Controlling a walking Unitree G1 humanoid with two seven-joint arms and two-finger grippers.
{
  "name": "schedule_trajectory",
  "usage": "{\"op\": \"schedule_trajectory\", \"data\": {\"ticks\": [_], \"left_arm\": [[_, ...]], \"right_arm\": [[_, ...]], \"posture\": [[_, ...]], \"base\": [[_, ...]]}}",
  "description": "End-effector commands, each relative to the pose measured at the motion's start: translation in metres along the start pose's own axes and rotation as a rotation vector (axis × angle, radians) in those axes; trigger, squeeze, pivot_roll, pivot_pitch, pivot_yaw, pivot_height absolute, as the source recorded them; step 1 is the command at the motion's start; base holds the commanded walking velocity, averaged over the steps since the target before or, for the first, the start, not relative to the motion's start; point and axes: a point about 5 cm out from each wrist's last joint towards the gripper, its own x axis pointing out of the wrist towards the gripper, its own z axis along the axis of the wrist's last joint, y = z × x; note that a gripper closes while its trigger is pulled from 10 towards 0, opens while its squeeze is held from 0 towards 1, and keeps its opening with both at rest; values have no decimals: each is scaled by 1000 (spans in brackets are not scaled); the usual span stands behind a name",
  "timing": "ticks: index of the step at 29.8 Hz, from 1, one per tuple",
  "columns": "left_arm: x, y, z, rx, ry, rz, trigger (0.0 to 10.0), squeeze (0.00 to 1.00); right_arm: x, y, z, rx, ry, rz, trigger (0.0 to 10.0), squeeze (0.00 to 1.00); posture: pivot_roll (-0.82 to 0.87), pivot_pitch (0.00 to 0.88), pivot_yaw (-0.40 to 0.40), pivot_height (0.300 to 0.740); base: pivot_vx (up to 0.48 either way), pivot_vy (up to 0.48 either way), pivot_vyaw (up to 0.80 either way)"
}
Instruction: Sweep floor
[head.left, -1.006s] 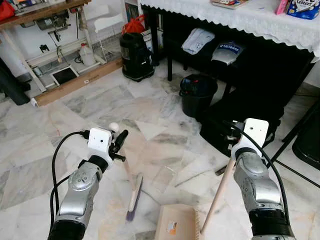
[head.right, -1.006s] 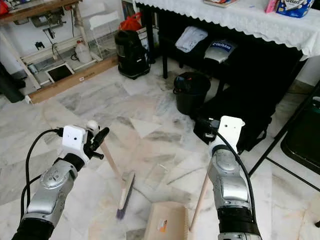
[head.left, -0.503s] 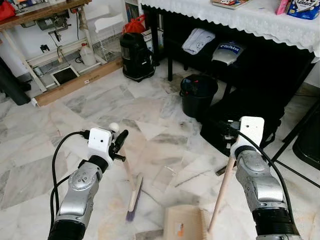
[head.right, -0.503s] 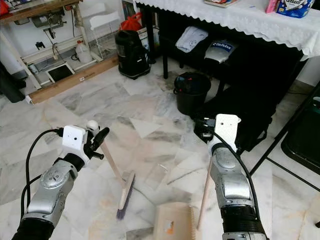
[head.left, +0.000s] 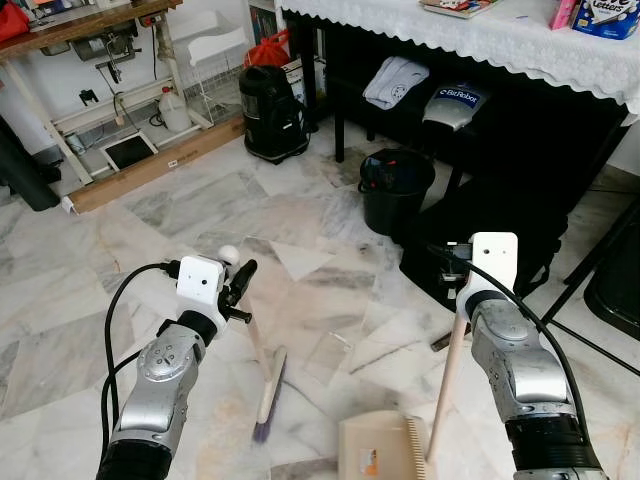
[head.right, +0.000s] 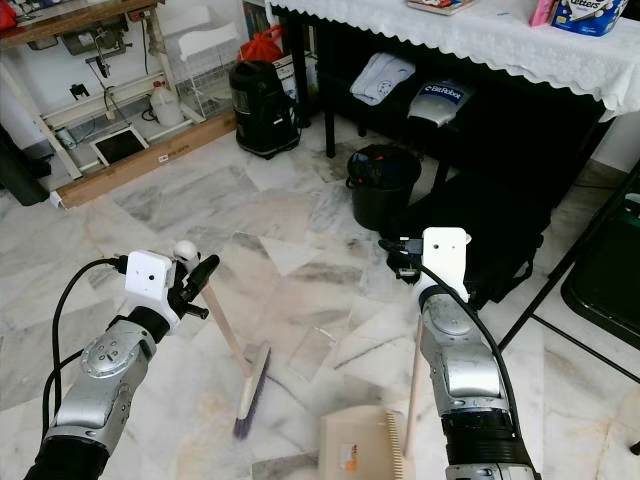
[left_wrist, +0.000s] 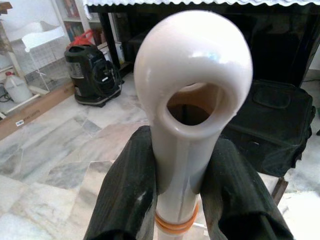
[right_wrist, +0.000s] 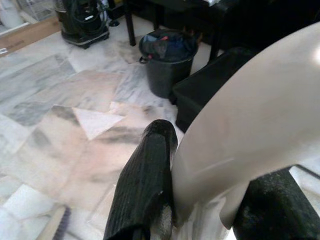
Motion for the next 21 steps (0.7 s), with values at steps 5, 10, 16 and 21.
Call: {"op": "schedule_trajectory", "data": {"ticks": [5, 10, 16, 21], "left_arm": [[1, 3, 4, 14, -11, 2, 10000, 0], [1, 3, 4, 13, -10, 2, 10000, 0], [1, 3, 3, 14, -8, 3, 10000, 0], [2, 3, 3, 16, -8, 4, 10000, 0]], "right_arm": [[-2, 3, 6, 89, 15, 26, 10000, 0], [-2, 2, 5, 96, 26, 21, 10000, 0], [-2, 1, 5, 104, 34, 18, 10000, 0], [-2, -1, 10, 39, 5, 1, 10000, 0]], "posture": [[-49, 71, 62, 740], [-49, 70, 63, 740], [-48, 71, 63, 740], [-49, 69, 63, 740]], "base": [[0, 0, 0], [0, 0, 0], [0, 0, 0], [0, 0, 0]]}}
